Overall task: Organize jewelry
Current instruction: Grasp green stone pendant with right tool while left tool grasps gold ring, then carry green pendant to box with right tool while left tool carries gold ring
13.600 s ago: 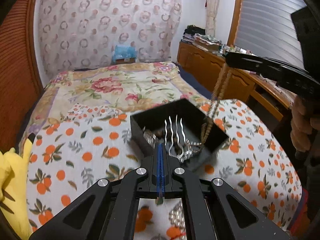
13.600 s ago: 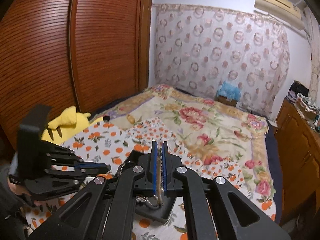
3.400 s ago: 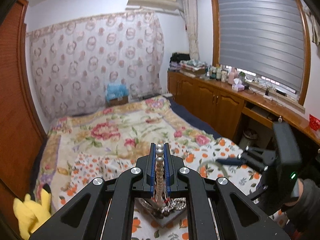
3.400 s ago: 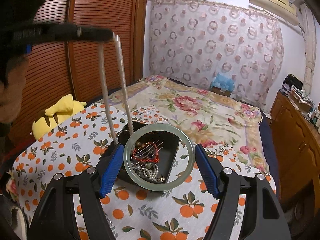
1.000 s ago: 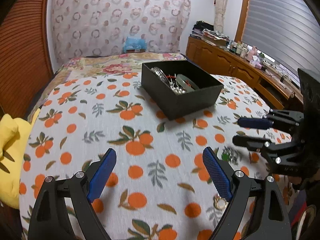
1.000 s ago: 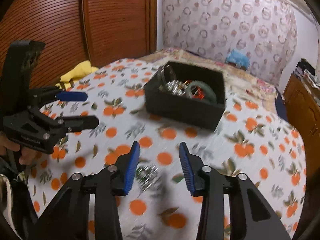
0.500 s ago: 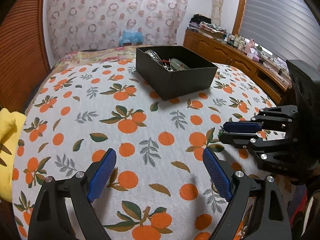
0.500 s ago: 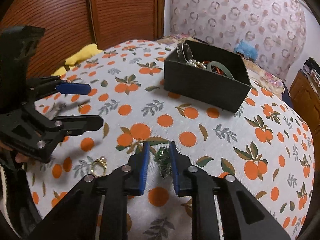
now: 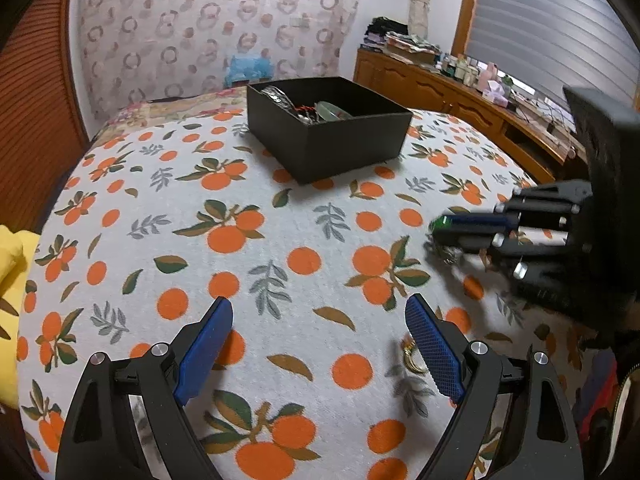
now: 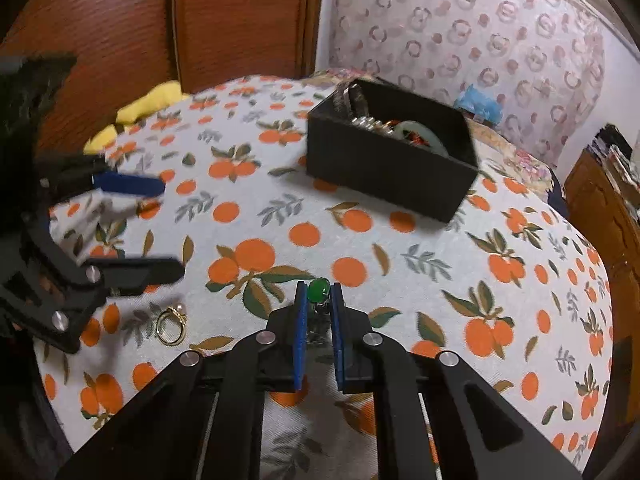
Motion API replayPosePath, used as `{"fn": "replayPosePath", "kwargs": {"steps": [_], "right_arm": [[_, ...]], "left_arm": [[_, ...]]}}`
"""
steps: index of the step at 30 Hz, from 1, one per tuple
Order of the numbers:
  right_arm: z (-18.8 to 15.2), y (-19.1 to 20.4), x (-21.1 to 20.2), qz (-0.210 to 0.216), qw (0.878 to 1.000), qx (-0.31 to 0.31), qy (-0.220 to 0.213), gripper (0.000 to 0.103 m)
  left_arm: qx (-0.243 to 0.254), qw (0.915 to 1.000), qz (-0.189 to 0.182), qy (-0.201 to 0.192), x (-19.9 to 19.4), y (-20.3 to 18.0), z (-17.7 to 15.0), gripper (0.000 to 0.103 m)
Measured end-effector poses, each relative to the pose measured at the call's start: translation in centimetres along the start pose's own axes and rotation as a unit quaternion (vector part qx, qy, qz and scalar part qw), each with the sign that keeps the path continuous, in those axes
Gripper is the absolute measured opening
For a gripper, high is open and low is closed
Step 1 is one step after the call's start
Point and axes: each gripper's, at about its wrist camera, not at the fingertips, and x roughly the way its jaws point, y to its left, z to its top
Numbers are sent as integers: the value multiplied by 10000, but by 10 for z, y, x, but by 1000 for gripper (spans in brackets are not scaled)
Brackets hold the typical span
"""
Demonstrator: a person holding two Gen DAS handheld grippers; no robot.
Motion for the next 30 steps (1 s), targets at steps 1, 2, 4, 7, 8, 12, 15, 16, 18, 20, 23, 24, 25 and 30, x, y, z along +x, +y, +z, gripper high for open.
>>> {"fn": "replayPosePath", "kwargs": {"steps": [1, 2, 4, 7, 8, 12, 15, 16, 18, 20, 23, 24, 25, 30], "right_arm": [[0, -2, -4, -2, 10000, 44, -49, 12], [0, -4, -9, -2, 9999, 86, -100, 12], [-1, -7, -18, -15, 9997, 141, -176, 12], [-4, -11, -25, -65, 9996, 174, -221, 12], [-5, -12, -25, -70, 9996, 186, -224, 12], [-8, -15, -26, -84, 9994, 245, -244, 12], [-8, -15, -26, -83, 9992, 268, -273, 12], [-8, -15, -26, -86, 9992, 273, -283, 12], [-7, -15, -27, -89, 9991, 275, -311, 12], [-6, -15, -30, -94, 9990, 268, -335, 12], [-6, -16, -33, -115, 9989, 263, -361, 12], [-6, -17, -34, -122, 9989, 268, -368, 12], [-6, -17, -35, -127, 9989, 272, -374, 12], [-6, -18, -38, -143, 9987, 280, -412, 12]], "left_arm": [[35, 10000, -23, 18, 0, -2, -1, 85], [66, 10000, -41, 31, 0, -4, -2, 85], [151, 9998, -79, 70, 0, -10, -5, 85], [329, 9993, -127, 140, 1, -19, -10, 85], [389, 9991, -125, 149, 0, -22, -11, 85], [526, 9983, -195, 143, -2, -29, -12, 84], [638, 9975, -225, 180, -2, -34, -13, 69], [685, 9972, -245, 191, -2, -36, -14, 63], [763, 9965, -274, 225, -1, -40, -14, 55], [834, 9958, -274, 255, 1, -44, -15, 48], [959, 9949, -188, 240, 0, -48, -17, 41], [969, 9949, -187, 232, 0, -48, -17, 37], [973, 9948, -189, 223, -1, -48, -17, 24], [750, 9966, -286, 185, -2, -41, -15, 19]]}}
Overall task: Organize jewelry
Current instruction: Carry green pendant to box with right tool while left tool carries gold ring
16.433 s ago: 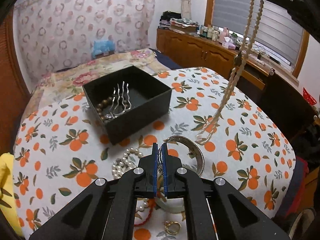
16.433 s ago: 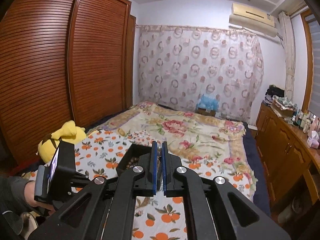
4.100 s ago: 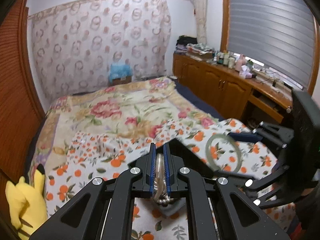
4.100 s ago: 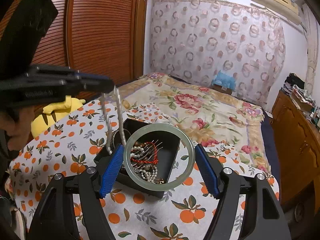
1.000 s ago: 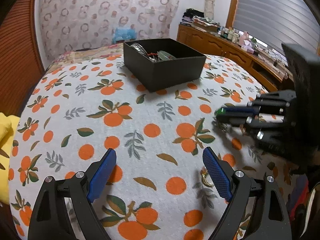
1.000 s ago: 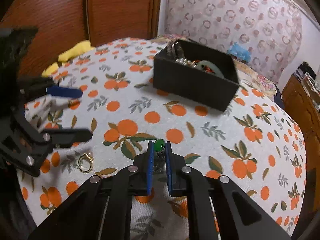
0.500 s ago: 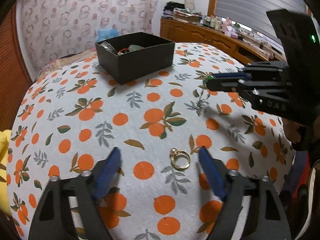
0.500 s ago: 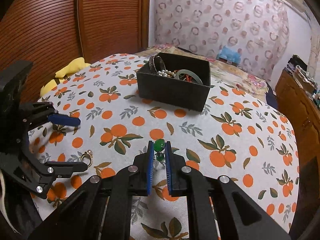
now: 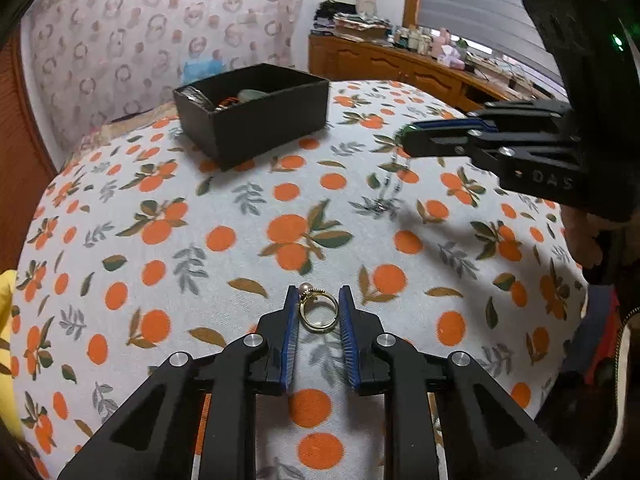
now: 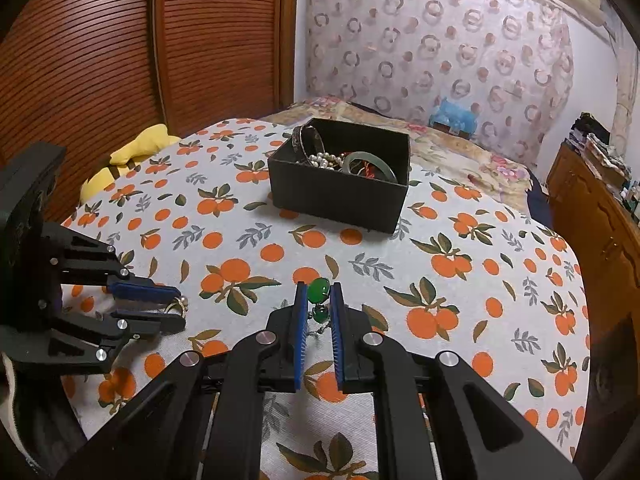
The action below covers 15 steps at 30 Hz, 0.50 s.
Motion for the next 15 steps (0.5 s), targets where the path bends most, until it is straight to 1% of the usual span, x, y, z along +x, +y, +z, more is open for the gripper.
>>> {"fn": "replayPosePath", "kwargs": {"steps": [2, 6, 12, 15], "right_arm": [[1, 0, -2, 1, 10000, -9, -29, 12], [8, 0, -7, -11, 9999, -47, -117, 12], [32, -3, -18, -71, 9991, -133, -399, 12], [50, -6, -22, -115, 9982, -193, -548, 12]], "left_arm": [[-96, 9999, 5, -60, -2, 4, 3, 19], [-130, 9997, 97, -207, -8, 10, 12, 19], [-162, 9987, 219, -441, -17, 22, 35, 19], [-211, 9979, 263, -560, -21, 29, 46, 19]]}}
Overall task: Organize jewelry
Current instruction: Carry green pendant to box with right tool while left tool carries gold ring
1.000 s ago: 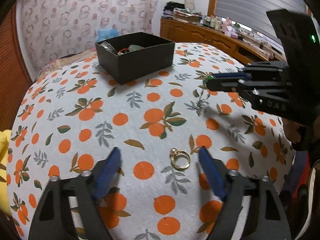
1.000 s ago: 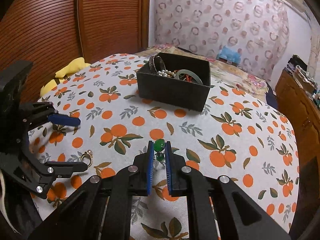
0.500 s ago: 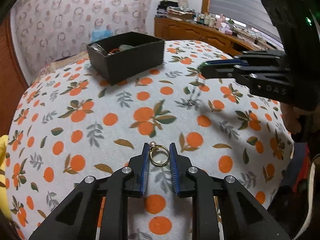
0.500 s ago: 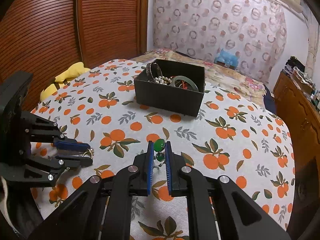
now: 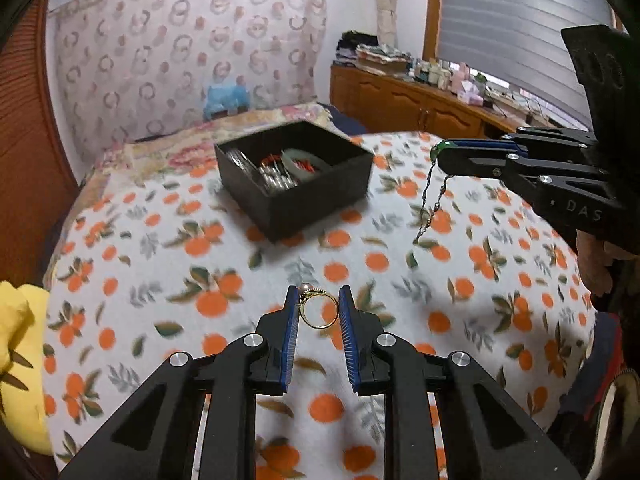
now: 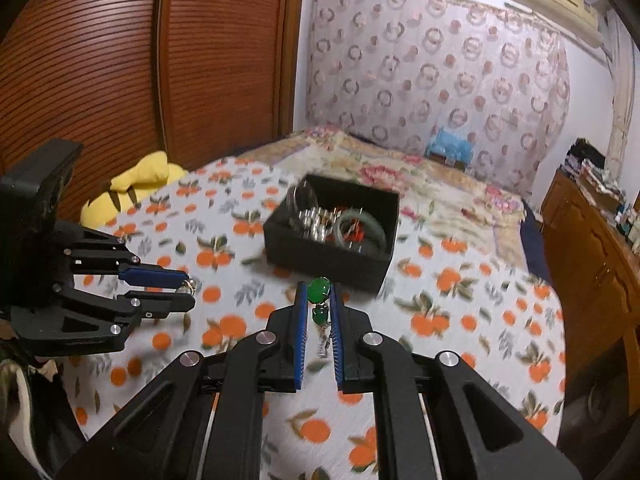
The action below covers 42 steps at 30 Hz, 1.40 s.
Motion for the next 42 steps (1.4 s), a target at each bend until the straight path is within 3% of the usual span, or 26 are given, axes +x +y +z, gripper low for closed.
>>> {"fn": "replayPosePath", "kwargs": {"steps": [8, 20, 32, 36, 42], "right_arm": [[40, -10, 11, -151, 9997, -131, -158, 12], [87, -35, 60, -176, 9997, 7, -158, 12], [74, -52, 103, 93, 9986, 491, 142, 13], [70, -61, 105, 197, 9974, 668, 164, 25], [61, -70, 100, 205, 9967, 765, 160, 25]], "left_arm": [[-5, 9996, 170, -218, -4, 14, 24, 19], [-51, 9987, 257, -428, 2, 30, 56, 19], [-29, 9981, 343, -503, 19, 42, 90, 19], [-4, 9981, 400, -466, 28, 43, 99, 19], [-11, 9983, 435, -379, 47, 40, 108, 19]]}}
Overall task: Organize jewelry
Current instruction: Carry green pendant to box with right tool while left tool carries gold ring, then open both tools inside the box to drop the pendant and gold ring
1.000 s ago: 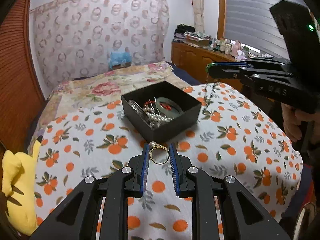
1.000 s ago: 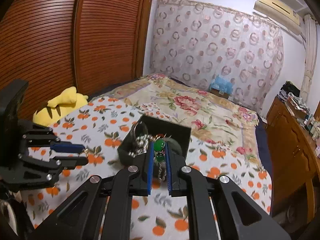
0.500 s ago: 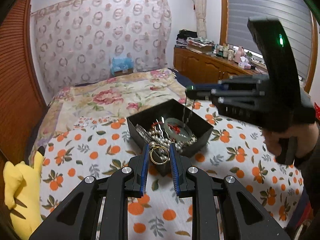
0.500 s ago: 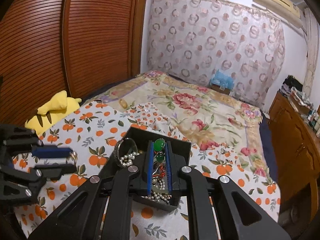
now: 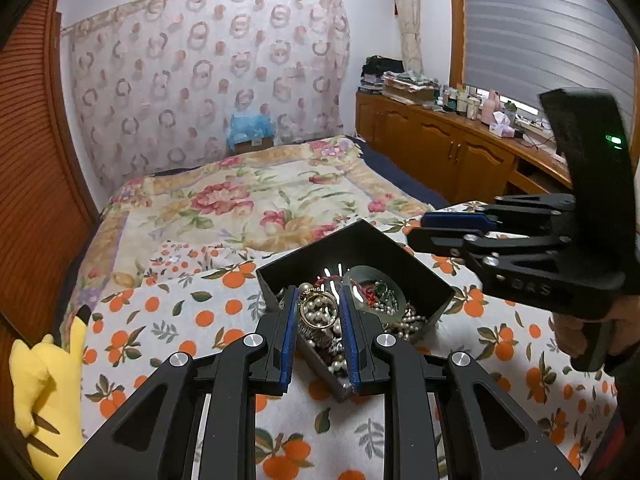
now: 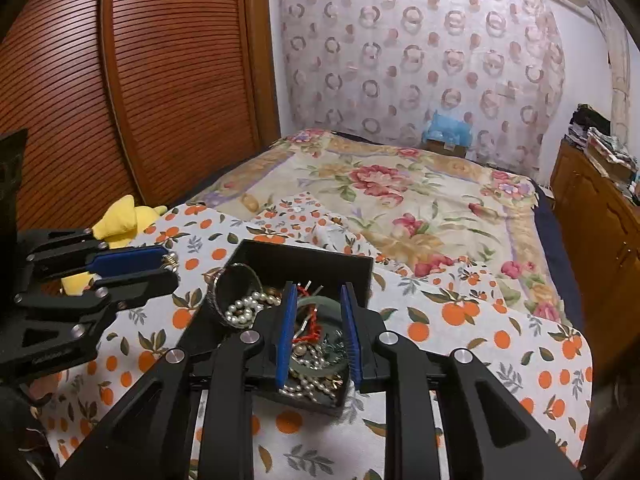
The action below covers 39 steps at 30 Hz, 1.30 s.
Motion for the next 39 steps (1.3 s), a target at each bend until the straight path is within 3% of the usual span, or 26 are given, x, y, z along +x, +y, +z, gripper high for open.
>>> {"fn": "replayPosePath", "kwargs": {"steps": [15, 24, 27, 30, 34, 39], "right_arm": [[-36, -32, -23, -345, 9992, 169, -110, 25], [-48, -41, -28, -429, 9986, 270, -121, 25], [-49, -44, -30, -467, 9983, 306, -142, 25], [-50, -42, -32, -487, 9981, 327, -167, 25], [-52, -40, -34, -482, 9978, 397, -211, 25], [-54, -34, -40, -488, 9972, 479, -298, 25]], "left_arm": [[171, 9994, 80, 290, 57, -20, 31, 19], [181, 9990, 38, 419, 81, -29, 34, 19], [62, 9991, 55, 420, 80, -27, 33, 46], [22, 9993, 71, 379, 74, -27, 31, 51], [-94, 9994, 180, 267, 54, -24, 24, 74], [-244, 9993, 243, 134, 27, -16, 13, 90]]}}
